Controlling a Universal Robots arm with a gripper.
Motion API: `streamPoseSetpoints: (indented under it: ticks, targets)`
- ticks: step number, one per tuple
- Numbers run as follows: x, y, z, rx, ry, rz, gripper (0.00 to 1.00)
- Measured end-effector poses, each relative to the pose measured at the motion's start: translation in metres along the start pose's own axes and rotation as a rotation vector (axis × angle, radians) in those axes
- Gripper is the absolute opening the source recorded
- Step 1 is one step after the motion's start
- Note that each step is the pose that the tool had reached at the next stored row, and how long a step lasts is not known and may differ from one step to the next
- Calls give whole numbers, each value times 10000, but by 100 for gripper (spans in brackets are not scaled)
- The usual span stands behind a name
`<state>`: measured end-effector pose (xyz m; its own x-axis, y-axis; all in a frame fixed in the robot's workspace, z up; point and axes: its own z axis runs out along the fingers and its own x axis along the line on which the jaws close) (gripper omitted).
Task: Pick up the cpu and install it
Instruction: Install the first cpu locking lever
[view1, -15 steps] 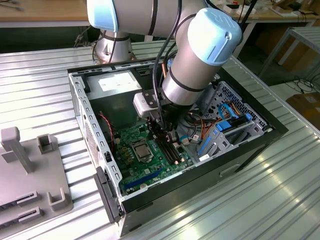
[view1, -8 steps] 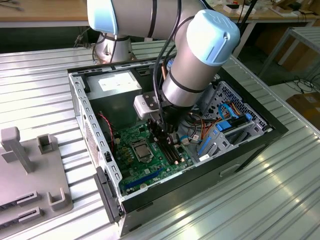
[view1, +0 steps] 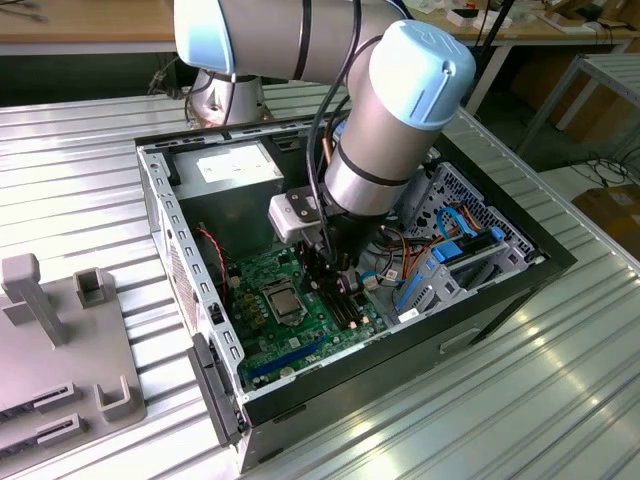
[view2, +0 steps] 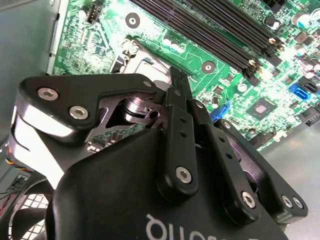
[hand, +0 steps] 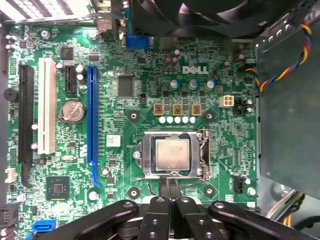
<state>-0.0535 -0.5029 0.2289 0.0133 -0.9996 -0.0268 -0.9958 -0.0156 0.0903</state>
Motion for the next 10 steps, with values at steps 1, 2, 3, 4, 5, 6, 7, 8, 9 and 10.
streamPoseSetpoints:
  ticks: [1,2,3,4,5,6,7,8,9,10]
  targets:
    - [0,-2,11,-2,32,-35,11]
    - [0,-4,18,-3,64,-75,11]
    - [1,-7,23,-4,87,-119,11]
    - [1,-10,25,-4,95,-140,11]
    - [1,-14,27,-3,104,-166,11]
    - [1,-17,29,-1,110,-192,11]
    - [1,-21,30,-1,115,-220,11]
    - [1,-24,31,1,117,-244,11]
    - [1,-26,31,3,119,-268,11]
    - [0,-28,32,4,120,-289,11]
